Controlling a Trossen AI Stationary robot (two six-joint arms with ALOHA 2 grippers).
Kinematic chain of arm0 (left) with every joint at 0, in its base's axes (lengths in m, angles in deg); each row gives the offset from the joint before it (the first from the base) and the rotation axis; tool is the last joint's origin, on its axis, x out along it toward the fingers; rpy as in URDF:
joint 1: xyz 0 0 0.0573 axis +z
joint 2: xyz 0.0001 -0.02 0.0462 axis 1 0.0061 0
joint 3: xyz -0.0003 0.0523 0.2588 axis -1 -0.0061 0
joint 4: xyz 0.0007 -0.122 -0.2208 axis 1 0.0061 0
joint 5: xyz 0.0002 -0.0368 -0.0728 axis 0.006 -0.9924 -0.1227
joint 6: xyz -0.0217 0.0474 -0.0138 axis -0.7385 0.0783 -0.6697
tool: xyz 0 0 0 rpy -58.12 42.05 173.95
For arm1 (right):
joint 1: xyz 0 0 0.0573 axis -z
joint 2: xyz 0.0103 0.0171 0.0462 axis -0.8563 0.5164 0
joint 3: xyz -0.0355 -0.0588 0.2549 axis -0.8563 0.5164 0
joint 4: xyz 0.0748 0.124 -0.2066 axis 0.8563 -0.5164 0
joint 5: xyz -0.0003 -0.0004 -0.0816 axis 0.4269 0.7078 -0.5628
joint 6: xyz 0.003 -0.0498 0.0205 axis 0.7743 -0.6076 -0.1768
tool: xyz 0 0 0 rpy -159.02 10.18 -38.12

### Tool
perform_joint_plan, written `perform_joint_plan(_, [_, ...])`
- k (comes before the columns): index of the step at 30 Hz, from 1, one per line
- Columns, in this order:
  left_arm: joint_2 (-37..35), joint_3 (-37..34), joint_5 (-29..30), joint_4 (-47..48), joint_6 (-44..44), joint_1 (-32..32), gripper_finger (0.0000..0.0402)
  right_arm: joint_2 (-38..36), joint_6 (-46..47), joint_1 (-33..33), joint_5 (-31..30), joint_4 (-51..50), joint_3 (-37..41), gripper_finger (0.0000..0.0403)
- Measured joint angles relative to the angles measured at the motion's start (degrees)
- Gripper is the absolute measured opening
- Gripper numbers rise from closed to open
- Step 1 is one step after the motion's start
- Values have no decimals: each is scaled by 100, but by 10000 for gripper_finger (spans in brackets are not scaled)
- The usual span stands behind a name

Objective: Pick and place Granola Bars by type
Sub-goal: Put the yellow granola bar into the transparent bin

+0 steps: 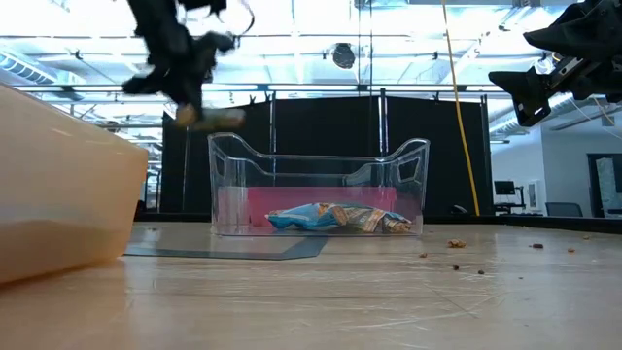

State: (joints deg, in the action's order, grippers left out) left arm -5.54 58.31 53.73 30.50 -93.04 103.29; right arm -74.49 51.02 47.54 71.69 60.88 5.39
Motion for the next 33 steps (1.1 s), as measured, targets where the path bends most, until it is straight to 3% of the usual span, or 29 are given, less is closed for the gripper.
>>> perform_joint_plan(16, [366, 2451, 72, 1021, 2989, 160, 7, 1, 1, -1, 1, 2, -2, 267])
perform_joint_plan(21, [637, 3135, -205, 1627, 3977, 241, 7, 0, 0, 1, 0, 15, -7, 267])
perform_joint_plan(33, [1409, 4596, -118, 3155, 5738, 248, 7, 2, 2, 1, 0, 0, -7, 267])
